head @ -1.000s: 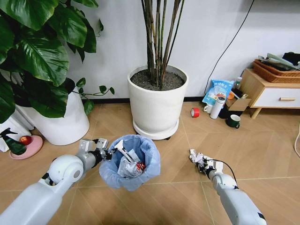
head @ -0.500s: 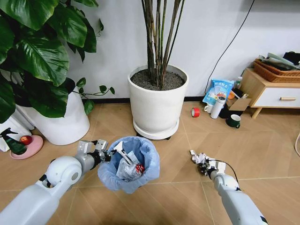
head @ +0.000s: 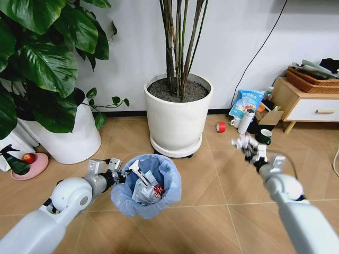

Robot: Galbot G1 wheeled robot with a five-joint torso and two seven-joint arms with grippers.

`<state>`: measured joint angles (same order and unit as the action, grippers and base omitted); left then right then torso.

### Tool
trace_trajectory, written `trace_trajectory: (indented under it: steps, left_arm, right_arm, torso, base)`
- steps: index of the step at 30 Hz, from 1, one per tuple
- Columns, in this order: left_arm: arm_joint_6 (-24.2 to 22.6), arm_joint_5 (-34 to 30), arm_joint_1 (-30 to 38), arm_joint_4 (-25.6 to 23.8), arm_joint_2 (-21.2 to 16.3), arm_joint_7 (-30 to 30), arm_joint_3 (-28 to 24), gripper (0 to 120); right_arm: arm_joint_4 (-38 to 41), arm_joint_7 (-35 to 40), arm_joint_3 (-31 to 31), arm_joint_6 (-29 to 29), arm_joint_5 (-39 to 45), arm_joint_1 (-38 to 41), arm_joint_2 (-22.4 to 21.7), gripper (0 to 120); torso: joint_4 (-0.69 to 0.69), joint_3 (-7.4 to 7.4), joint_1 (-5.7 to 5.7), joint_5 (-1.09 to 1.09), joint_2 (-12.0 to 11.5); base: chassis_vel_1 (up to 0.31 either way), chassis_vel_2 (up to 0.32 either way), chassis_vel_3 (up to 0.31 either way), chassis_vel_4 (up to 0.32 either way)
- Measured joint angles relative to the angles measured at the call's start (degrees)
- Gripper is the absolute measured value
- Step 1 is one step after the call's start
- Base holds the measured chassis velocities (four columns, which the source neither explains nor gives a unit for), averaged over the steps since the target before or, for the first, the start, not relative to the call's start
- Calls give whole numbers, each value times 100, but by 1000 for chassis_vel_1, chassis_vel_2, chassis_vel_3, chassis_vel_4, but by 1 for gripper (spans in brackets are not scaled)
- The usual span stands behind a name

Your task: Pick up the trash bin and place the garbage on the floor into it.

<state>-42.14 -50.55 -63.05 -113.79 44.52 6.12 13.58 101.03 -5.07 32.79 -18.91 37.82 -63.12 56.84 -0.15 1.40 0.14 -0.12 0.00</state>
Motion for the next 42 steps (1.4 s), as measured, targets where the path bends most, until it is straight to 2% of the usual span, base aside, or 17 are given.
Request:
trace_trajectory:
  steps: [1,5,10,13,14,16,18,19,20,21,22,23,26,35,42]
  left_arm:
    - [0,0,0,0,0,0,0,0]
    - [0,-15,49,-7,44,18,-45,0]
    - [0,-32,111,-18,92,30,-104,0]
    - [0,-62,162,-24,105,49,-153,0]
    - [0,-62,162,-24,105,49,-153,0]
    - [0,-63,202,-14,111,48,-193,0]
    - [0,-63,218,-5,115,48,-209,0]
    - [0,-65,251,14,134,48,-245,0]
    - [0,-66,256,18,136,48,-250,0]
    - [0,-67,281,33,150,48,-272,0]
    - [0,-67,281,33,150,48,-272,0]
    - [0,-73,313,49,160,49,-294,0]
    - [0,-86,363,83,163,49,-311,0]
    - [0,-150,526,179,194,42,-308,0]
    - [0,-172,599,236,216,31,-320,0]
  right_arm:
    - [0,0,0,0,0,0,0,0]
    - [1105,59,-257,-251,419,-57,-241,0]
    - [1737,190,-609,-411,827,55,-378,0]
    - [2113,327,-1231,-478,1182,263,-539,0]
    - [2113,327,-1231,-478,1182,263,-539,0]
    - [2196,416,-1801,-483,1322,437,-598,0]
    - [2210,452,-1966,-488,1365,489,-603,0]
    - [2244,569,-2465,-510,1497,647,-604,0]
    - [2245,593,-2551,-512,1511,674,-602,0]
    - [2246,673,-2900,-519,1554,784,-580,0]
    - [2246,673,-2900,-519,1554,784,-580,0]
    - [2214,730,-3306,-520,1560,935,-527,0]
    - [2106,769,-3888,-518,1539,1130,-421,0]
    - [1709,846,-4433,-558,1411,1262,-254,0]
    - [1567,908,-4518,-567,1394,1311,-189,23]
  torso:
    - [0,0,0,0,0]
    - [0,0,0,2,0]
    - [0,0,0,0,0]
    - [0,0,0,0,0]
    - [0,0,0,0,0]
    - [0,0,0,1,0]
    - [0,0,0,2,0]
    - [0,0,0,1,0]
    - [0,0,0,0,0]
    - [0,0,0,0,0]
    - [0,0,0,0,0]
    - [1,0,0,1,0]
    - [0,0,0,1,0]
    - [-1,1,0,1,0]
    - [0,0,0,2,0]
  base:
    - [0,0,0,0]
    - [0,0,0,0]
    - [0,0,0,0]
    - [0,0,0,0]
    - [0,0,0,0]
    - [0,0,0,0]
    - [0,0,0,0]
    - [0,0,0,0]
    - [0,0,0,0]
    - [0,0,0,0]
    - [0,0,0,0]
    - [0,0,0,0]
    - [0,0,0,0]
    - [0,0,0,0]
    - [0,0,0,0]
